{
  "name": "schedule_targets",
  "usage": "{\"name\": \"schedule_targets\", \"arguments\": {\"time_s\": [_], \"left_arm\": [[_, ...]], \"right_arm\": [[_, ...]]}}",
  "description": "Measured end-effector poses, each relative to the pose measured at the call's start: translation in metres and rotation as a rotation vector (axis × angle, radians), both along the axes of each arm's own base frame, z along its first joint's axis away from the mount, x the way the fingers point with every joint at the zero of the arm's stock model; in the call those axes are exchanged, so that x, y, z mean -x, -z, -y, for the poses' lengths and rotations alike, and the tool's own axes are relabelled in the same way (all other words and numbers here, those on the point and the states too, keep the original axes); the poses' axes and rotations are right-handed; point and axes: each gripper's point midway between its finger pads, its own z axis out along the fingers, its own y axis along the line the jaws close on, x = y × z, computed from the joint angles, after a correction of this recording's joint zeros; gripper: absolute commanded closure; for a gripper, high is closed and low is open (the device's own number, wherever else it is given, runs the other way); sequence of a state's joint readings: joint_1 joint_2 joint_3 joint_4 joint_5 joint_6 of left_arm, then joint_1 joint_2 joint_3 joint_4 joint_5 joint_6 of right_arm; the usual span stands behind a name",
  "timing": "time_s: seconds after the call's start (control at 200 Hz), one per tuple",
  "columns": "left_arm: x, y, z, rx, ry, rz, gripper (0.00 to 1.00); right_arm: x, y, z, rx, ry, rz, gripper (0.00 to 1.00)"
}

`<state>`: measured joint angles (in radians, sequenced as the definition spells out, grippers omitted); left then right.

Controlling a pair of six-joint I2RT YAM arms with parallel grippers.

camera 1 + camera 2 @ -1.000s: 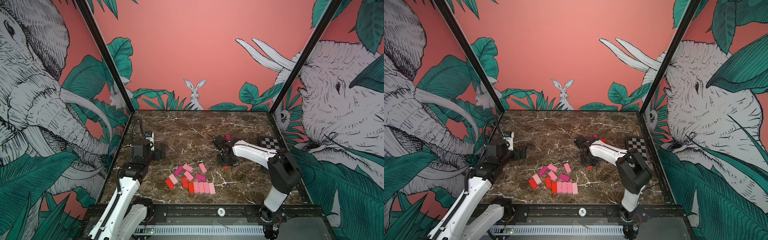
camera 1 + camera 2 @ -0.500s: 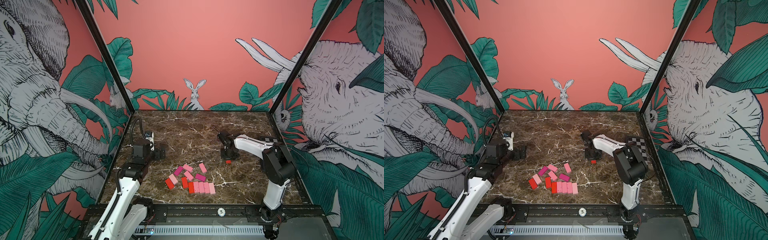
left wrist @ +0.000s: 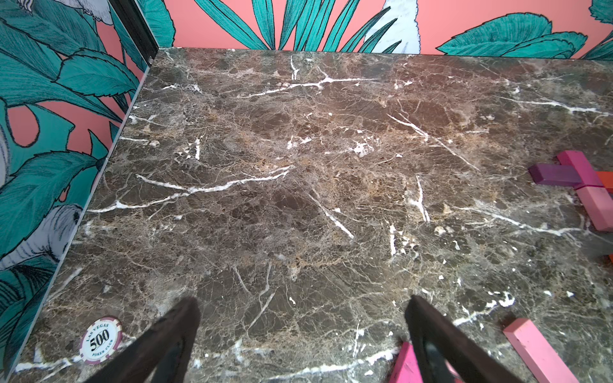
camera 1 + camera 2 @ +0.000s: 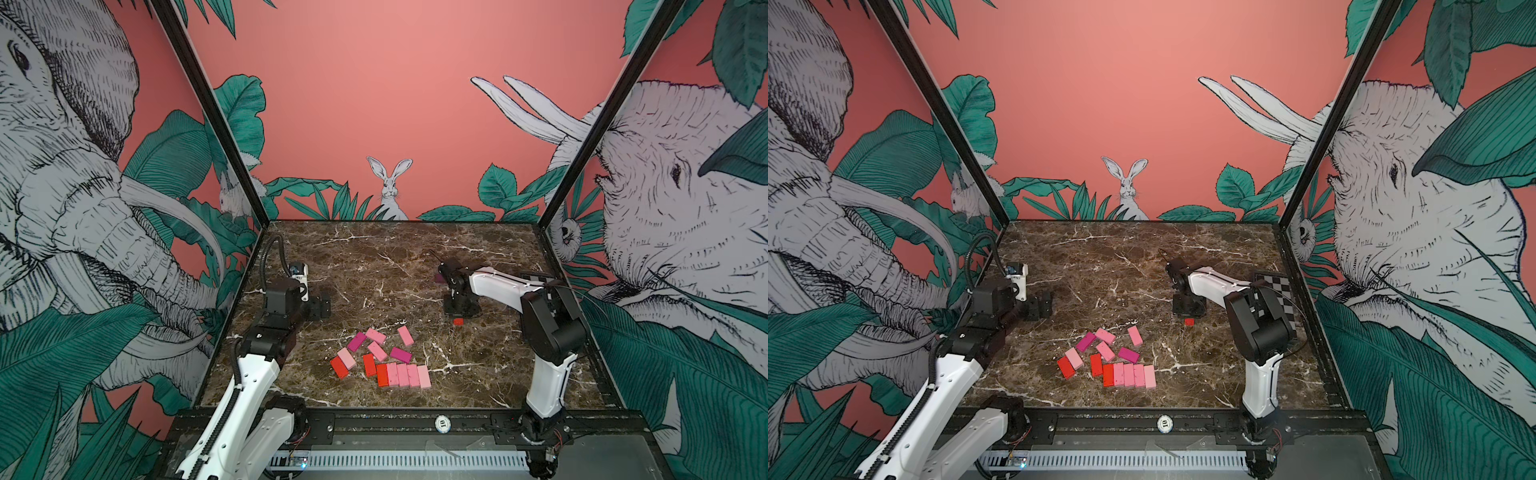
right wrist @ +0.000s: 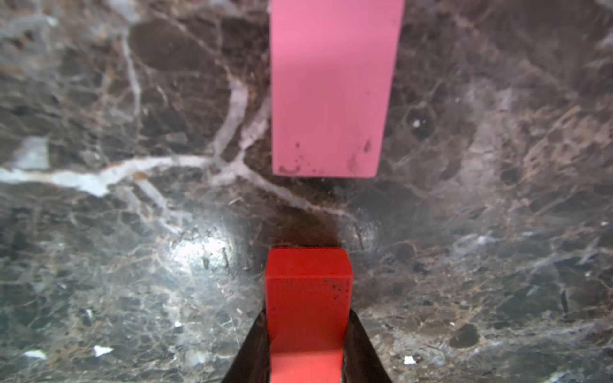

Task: Assemble the letter t with building blocks
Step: Assemble the building block at the center of the board.

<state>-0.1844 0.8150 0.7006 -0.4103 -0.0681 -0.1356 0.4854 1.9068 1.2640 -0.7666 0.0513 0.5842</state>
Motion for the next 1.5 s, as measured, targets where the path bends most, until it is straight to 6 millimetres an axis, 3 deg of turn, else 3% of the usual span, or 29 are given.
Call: {"name": "schedule_targets", "arguments": {"time_s": [1.5], "left_arm": [[-0.001,0.002,0.0,-0.003,-0.001,-0.008,0.01]], "right_arm": [[-0.028,0.0,-0.001,-0.017,0.046,0.031,0.76]]}}
